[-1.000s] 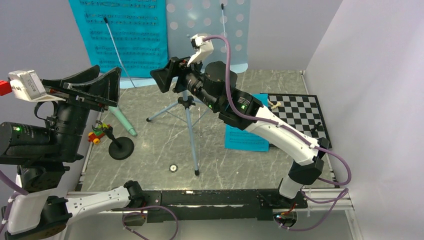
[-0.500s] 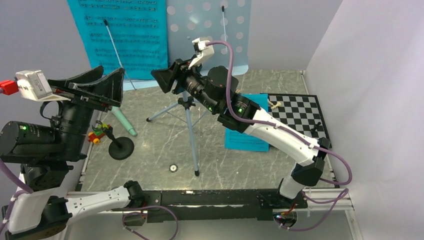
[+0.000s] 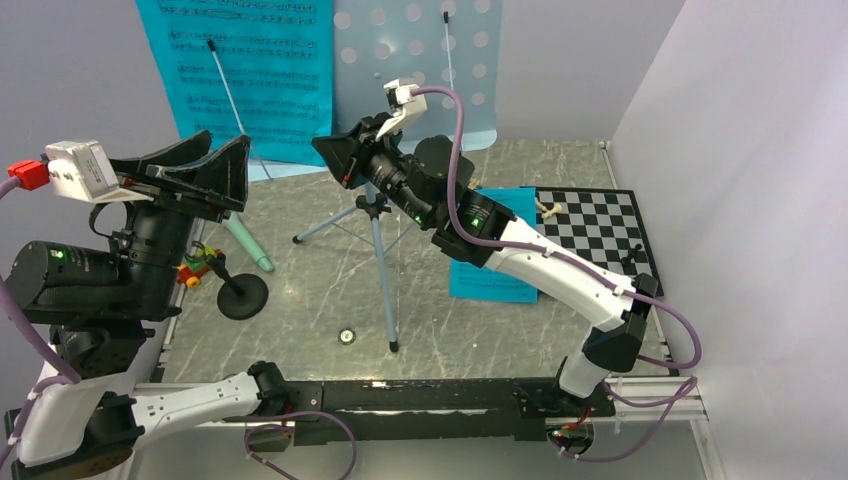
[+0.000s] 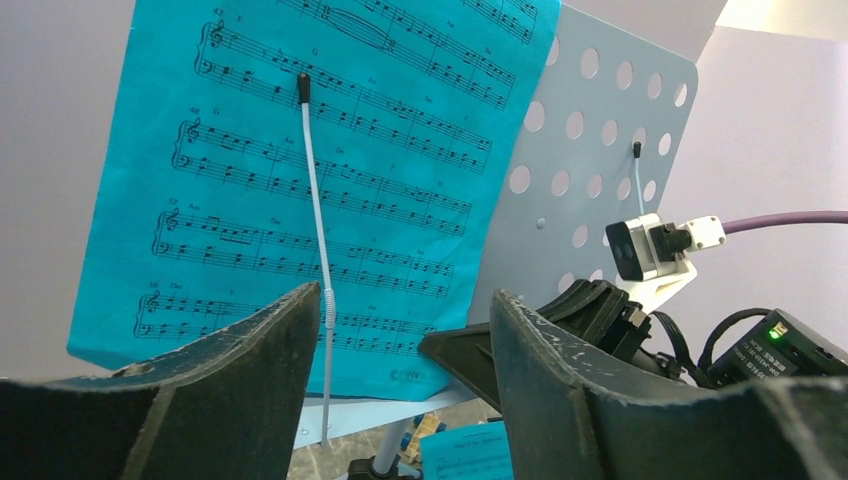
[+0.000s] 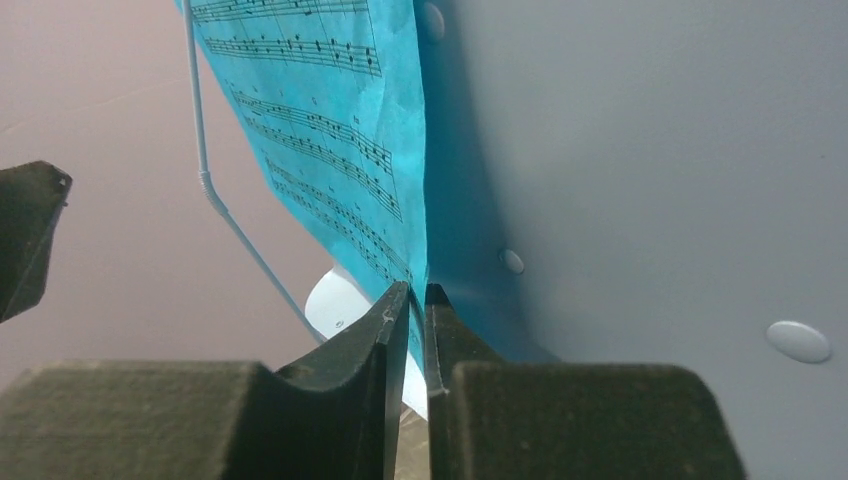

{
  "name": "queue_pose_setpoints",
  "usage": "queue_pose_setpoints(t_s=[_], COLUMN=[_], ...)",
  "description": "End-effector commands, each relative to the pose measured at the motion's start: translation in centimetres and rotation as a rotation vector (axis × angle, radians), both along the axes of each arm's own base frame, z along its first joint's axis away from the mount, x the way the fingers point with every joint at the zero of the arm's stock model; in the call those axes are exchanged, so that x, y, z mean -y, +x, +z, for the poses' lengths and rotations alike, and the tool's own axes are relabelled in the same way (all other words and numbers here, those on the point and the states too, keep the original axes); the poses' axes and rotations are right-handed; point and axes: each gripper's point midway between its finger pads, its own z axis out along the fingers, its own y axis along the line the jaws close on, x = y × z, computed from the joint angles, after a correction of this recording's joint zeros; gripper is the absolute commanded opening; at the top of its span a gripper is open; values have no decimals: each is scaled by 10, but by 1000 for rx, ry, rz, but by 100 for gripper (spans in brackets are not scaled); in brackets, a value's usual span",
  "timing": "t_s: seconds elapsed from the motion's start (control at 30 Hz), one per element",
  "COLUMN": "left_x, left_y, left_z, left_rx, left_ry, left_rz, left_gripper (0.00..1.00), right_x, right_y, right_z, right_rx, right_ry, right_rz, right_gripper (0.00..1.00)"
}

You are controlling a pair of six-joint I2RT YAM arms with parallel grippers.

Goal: Pack up the instrument practice props

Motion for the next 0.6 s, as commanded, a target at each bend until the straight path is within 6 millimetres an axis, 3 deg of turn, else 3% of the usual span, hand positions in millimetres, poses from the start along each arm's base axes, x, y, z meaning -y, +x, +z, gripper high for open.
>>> queue_pose_setpoints(t_s=[0.0, 0.1, 0.3, 0.57], left_x=[-6, -7, -9, -2], left_y=[4, 7, 14, 17], left_z=[8, 8, 11, 10], left_rx=[22, 22, 13, 2], left_ry=[8, 21, 49, 85], left_rz=[52, 86, 136, 128], left_gripper=[64, 59, 56, 76], right_x=[16, 18, 18, 22], right_y=[-7, -6, -8, -12], right_z=[28, 27, 26, 26], right_rx=[53, 55, 68, 71], right_ry=[69, 64, 47, 41], right_rz=[-2, -10, -7, 6], right_gripper=[11, 0, 0, 0])
